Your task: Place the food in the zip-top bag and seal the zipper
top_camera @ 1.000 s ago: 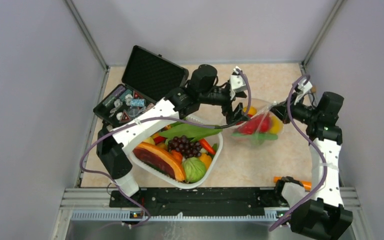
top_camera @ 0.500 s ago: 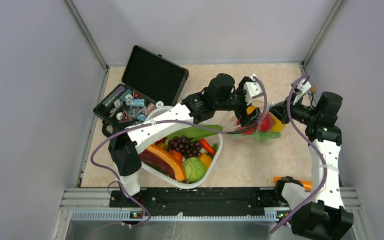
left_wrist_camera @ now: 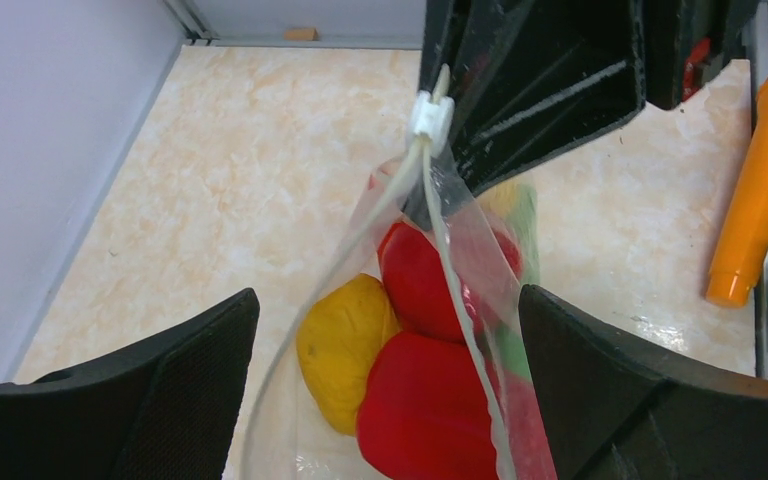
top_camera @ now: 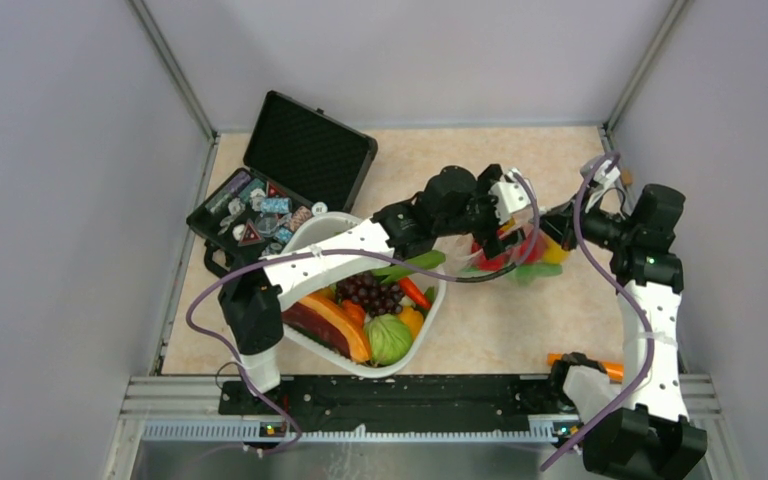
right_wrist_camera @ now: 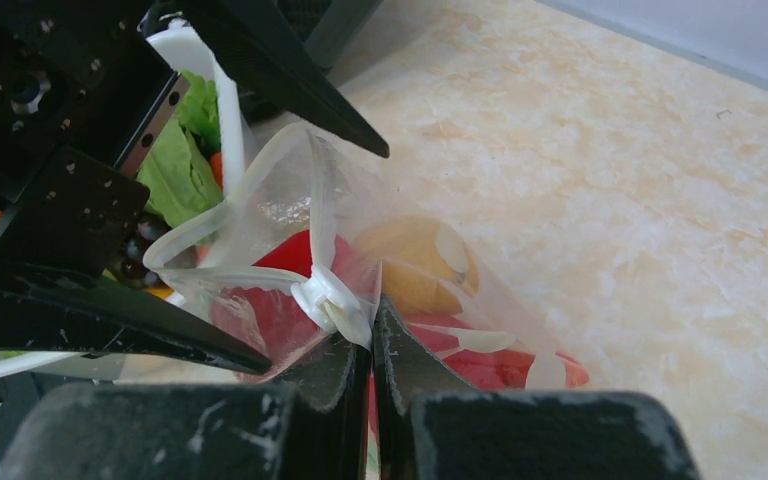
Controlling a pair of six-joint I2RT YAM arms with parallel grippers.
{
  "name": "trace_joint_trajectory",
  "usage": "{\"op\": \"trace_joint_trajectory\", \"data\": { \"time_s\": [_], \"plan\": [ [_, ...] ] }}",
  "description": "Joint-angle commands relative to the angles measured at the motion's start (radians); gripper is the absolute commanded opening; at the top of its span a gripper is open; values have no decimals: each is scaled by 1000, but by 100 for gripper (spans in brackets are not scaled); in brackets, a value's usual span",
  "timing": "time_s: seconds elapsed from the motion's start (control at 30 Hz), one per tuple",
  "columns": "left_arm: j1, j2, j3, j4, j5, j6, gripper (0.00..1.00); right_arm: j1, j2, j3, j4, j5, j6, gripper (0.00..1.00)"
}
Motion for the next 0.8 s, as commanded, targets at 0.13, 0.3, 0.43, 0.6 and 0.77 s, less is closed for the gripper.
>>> {"op": "trace_joint_trajectory", "data": {
  "time_s": [0.13,0.3,0.43,0.6,0.77],
  "plan": [
    [-2,-3,63,-18,-49,32,96,11,-36,15,44,-31,-16,0],
    [3,-1,55,-29,-98,37,99,11,-31,16,40,-35,-24,0],
    [17,13,72,-67,-64,38,91,11,-32,14,42,-40,-25,0],
    [34,5,55,-85,9,29,65,12,-31,10,49,-34,-23,0],
    [46,-3,42,-65,53,-1,30,11,-14,33,41,-57,-41,0]
  ]
}}
